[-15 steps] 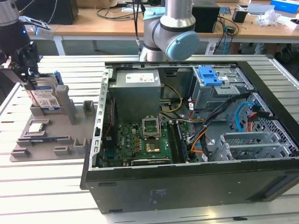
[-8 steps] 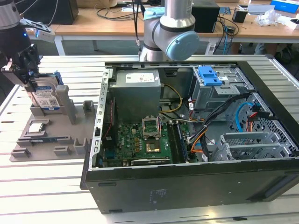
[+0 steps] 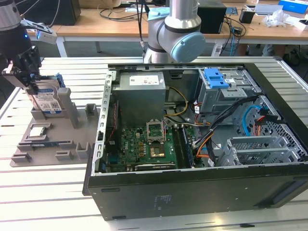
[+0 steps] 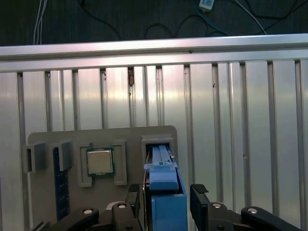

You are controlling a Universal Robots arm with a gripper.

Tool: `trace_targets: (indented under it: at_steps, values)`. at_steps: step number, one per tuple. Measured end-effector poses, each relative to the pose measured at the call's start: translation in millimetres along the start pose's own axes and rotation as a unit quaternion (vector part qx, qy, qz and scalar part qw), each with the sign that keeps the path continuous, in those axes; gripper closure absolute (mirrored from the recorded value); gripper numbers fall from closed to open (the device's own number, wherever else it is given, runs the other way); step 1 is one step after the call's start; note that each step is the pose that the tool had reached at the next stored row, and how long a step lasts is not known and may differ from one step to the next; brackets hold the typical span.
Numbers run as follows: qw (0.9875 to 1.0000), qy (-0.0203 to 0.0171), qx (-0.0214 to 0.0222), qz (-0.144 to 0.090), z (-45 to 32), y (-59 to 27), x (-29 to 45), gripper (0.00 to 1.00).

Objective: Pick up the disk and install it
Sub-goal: 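Pick up the disk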

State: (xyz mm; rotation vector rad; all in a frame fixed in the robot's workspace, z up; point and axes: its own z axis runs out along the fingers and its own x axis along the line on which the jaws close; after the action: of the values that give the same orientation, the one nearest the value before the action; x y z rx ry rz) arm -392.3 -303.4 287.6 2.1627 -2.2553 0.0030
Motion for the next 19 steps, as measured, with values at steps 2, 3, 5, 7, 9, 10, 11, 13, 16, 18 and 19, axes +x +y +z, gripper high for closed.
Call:
trace_targets:
  at_steps: [2,3,5,7,9,10,11,13,16,18,19]
  values:
    - [1.0,-0.0001,0.0,0.0,0.1,0.0,0.0,0.54]
    - [1.0,-0.0001,0.0,0.0,0.1,0.0,0.0,0.6]
    - [1.0,0.0,0.0,0.0,0.1,0.0,0.0,0.63]
    - [1.0,0.0,0.0,0.0,0.2,0.0,0.0,0.63]
    - [1.0,0.0,0.0,0.0,0.2,0.0,0.0,0.63]
    - [1.0,0.0,0.0,0.0,0.2,0.0,0.0,0.63]
    - [1.0,0.0,0.0,0.0,0.3,0.0,0.0,0.63]
    - [1.0,0.0,0.0,0.0,0.4,0.0,0.0,0.63]
    - [1.0,0.0,0.0,0.0,0.5,0.0,0.0,0.63]
    - [1.0,0.0,0.0,0.0,0.5,0.0,0.0,0.63]
    - [1.0,0.0,0.0,0.0,0.5,0.0,0.0,0.63]
